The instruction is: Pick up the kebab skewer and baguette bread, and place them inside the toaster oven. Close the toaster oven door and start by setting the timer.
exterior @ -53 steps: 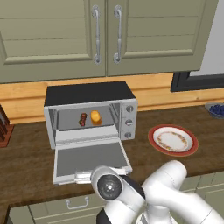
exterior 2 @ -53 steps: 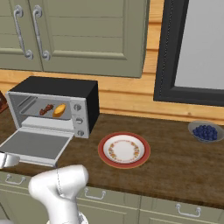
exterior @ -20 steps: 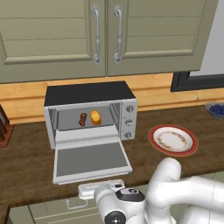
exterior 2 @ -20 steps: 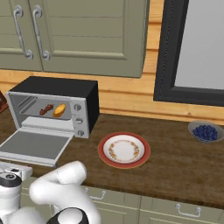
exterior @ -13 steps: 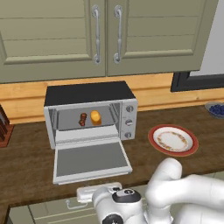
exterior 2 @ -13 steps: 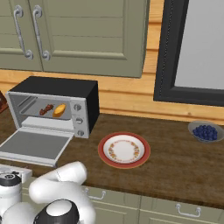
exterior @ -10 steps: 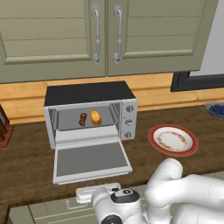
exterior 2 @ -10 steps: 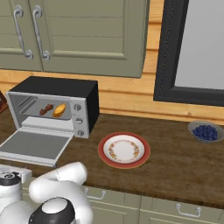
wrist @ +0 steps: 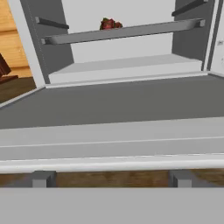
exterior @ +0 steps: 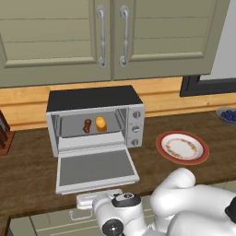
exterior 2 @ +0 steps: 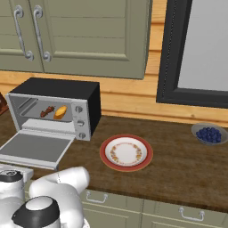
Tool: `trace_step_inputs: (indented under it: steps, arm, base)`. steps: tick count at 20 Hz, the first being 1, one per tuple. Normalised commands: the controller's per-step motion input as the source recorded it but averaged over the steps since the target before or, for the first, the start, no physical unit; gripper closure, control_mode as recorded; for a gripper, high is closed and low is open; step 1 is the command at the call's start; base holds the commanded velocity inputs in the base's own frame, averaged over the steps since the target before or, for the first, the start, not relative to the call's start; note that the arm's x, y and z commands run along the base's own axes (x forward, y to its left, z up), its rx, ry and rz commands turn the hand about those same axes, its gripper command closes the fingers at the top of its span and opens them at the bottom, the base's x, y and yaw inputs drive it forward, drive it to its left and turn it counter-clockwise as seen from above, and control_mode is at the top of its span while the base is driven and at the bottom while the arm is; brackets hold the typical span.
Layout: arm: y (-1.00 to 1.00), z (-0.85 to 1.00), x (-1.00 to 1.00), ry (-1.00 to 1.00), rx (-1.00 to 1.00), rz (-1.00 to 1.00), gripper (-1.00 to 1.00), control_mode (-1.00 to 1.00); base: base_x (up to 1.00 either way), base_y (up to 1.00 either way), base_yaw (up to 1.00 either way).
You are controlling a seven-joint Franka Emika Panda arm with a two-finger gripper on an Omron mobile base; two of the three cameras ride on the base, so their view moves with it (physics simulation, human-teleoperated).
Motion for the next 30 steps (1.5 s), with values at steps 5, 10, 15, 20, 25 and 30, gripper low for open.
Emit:
trace_step_inputs:
  steps: [5, 10, 15, 20, 25, 30]
  arm:
    - [0.17, -0.31, 0.00, 0.06, 0.00, 0.00, -1.00, -1.00]
    - [0.04, -0.12, 0.13, 0.02, 0.00, 0.00, -1.00, -1.00]
    - [0.00, -0.09, 0.24, 0.00, 0.00, 0.00, -1.00, -1.00]
    - [0.00, -0.05, 0.16, -0.04, 0.00, 0.00, -1.00, -1.00]
    - [0.00, 0.22, 0.03, -0.13, 0.00, 0.00, -1.00, -1.00]
    - [-0.02, 0.54, 0.12, -0.10, 0.00, 0.01, -1.00, -1.00]
  base:
    - [0.00, 0.00, 0.00]
    - [0.00, 0.00, 0.00]
    - [0.00, 0.00, 0.00]
    - [0.00, 0.00, 0.00]
    - [0.00, 0.00, 0.00]
    - [0.00, 0.00, 0.00]
